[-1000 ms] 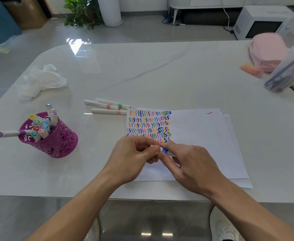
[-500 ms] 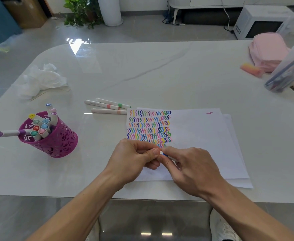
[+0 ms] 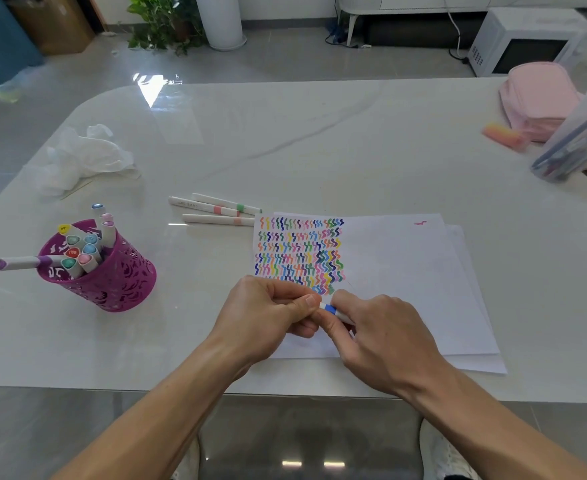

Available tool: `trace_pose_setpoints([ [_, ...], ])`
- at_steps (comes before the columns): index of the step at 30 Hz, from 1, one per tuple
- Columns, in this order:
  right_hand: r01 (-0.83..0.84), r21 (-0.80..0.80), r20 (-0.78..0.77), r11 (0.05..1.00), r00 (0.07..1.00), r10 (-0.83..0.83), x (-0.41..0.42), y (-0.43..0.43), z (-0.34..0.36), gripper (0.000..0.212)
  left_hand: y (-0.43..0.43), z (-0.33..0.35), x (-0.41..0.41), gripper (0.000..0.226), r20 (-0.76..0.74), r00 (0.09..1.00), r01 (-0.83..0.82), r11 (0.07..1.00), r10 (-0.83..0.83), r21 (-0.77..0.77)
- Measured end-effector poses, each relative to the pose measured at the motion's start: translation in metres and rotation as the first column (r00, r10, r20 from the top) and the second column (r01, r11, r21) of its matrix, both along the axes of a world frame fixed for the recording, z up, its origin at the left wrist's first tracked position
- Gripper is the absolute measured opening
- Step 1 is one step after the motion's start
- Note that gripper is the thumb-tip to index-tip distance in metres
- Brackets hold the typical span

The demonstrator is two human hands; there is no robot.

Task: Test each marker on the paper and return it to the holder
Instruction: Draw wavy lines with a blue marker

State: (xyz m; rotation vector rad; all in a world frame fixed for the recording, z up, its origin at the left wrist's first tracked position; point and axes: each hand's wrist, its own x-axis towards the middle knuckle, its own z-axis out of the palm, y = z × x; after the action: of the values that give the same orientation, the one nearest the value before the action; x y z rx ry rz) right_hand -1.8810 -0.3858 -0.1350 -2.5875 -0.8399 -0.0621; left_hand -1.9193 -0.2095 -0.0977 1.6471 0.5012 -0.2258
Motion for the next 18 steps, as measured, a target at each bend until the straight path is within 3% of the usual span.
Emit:
trace_pose_setpoints([
  [13, 0.0, -0.032, 0.009, 0.999, 1.0, 0.0, -0.0006, -0.0007, -0.0002, 0.043, 0.0009, 0.0007, 0.001, 0.013, -0.031, 0.999, 0.034, 0.999, -0.033, 0.032],
  [18, -0.066, -0.042, 0.038, 0.997, 0.997, 0.068, 0.0019, -0.0004, 0.0004, 0.034, 0.0025, -0.0008, 0.0002, 0.024, -0.003, 0.982, 0.184, 0.958, -0.188, 0.219],
])
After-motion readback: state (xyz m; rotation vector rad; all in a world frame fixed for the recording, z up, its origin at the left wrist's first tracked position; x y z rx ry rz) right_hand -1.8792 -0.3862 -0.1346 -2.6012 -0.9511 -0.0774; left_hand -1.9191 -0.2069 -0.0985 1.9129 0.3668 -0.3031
